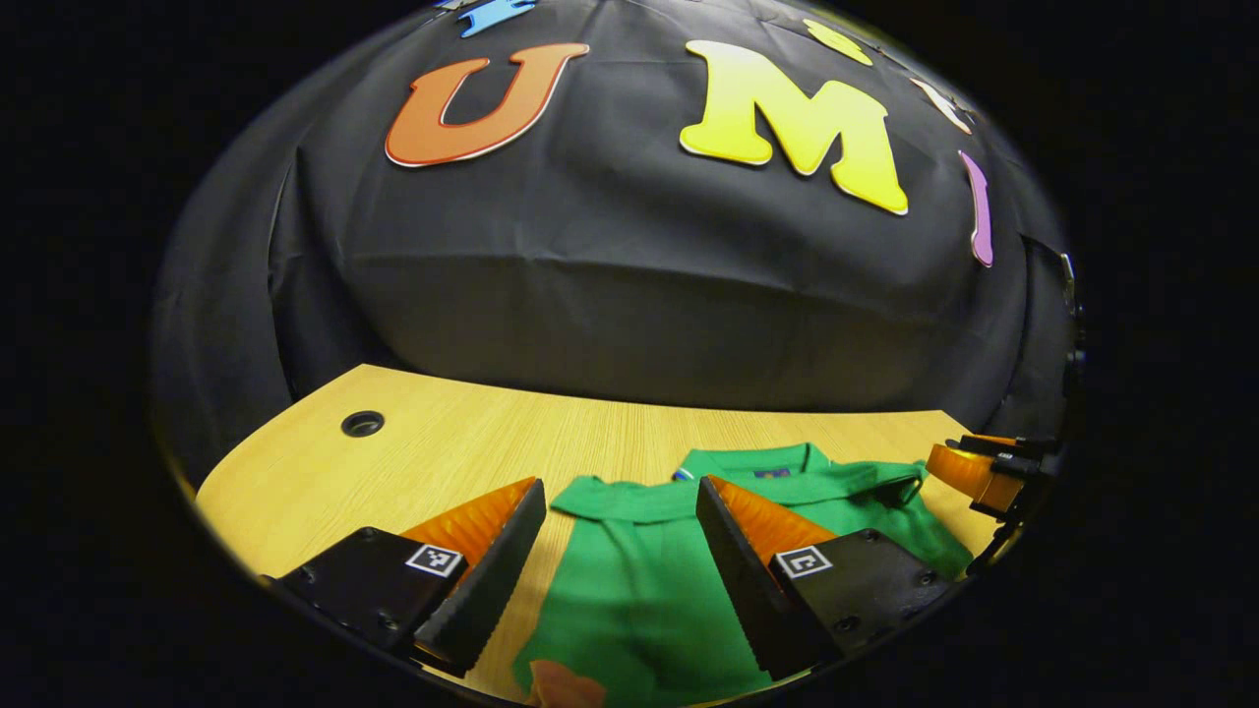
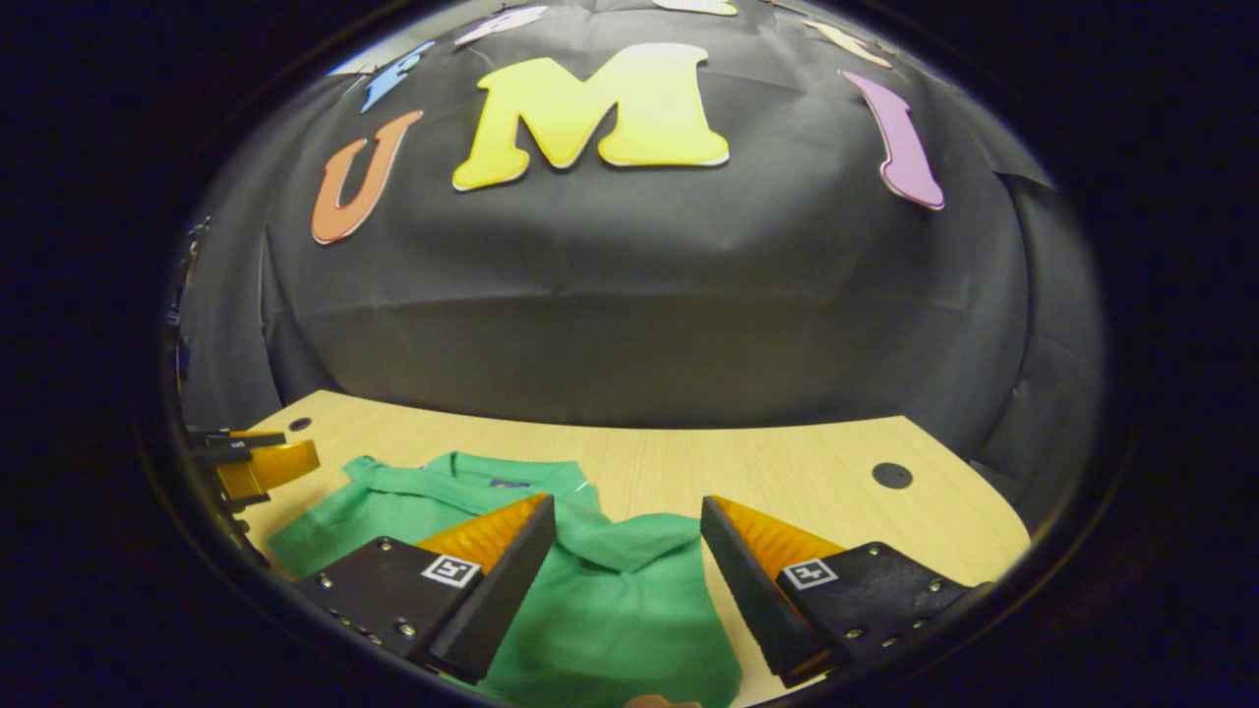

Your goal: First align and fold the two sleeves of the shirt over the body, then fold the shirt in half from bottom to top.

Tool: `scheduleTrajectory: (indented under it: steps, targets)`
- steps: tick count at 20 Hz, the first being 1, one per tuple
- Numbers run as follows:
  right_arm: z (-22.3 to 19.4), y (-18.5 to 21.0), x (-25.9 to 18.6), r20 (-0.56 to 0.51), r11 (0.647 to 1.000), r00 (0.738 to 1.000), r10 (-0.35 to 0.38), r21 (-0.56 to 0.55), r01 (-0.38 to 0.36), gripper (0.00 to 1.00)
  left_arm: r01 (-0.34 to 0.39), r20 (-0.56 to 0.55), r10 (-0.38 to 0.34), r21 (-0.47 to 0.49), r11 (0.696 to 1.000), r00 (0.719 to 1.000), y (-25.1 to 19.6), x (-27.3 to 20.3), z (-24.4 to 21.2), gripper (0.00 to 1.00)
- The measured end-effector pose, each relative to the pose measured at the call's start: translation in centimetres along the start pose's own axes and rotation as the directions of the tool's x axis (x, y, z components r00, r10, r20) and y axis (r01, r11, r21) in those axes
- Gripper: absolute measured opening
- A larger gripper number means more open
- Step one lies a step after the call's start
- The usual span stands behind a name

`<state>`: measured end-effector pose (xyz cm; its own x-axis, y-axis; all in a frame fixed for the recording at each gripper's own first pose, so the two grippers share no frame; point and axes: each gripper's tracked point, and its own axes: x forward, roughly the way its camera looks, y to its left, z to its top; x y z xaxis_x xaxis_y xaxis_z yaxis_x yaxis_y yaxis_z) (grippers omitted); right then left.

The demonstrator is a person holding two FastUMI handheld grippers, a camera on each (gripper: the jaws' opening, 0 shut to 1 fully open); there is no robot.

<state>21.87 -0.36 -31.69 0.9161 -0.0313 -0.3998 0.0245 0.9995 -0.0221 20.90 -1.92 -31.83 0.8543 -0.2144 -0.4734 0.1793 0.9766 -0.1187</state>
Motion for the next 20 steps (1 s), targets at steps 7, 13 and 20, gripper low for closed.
scheduleTrajectory:
  steps: [7,13,20]
  targets:
    - [1.3,-1.2,-9.0,0.045,1.0,0.999,-0.016,-0.014,0.017,0.96,0.012,0.015,-0.012,0.018,1.0,1.0,-2.5,-11.2,0.5,0.99]
    - [6.1,-2.4,-18.3,0.134,1.0,0.991,-0.019,-0.021,0.022,0.95,0.0,0.11,-0.006,0.047,0.999,0.994,-3.9,-19.5,5.5,0.99]
    - [10.7,-2.3,-28.2,0.231,1.0,0.973,-0.009,-0.017,0.013,0.95,-0.011,0.211,-0.003,0.064,0.998,0.977,-5.6,-28.9,9.2,0.99]
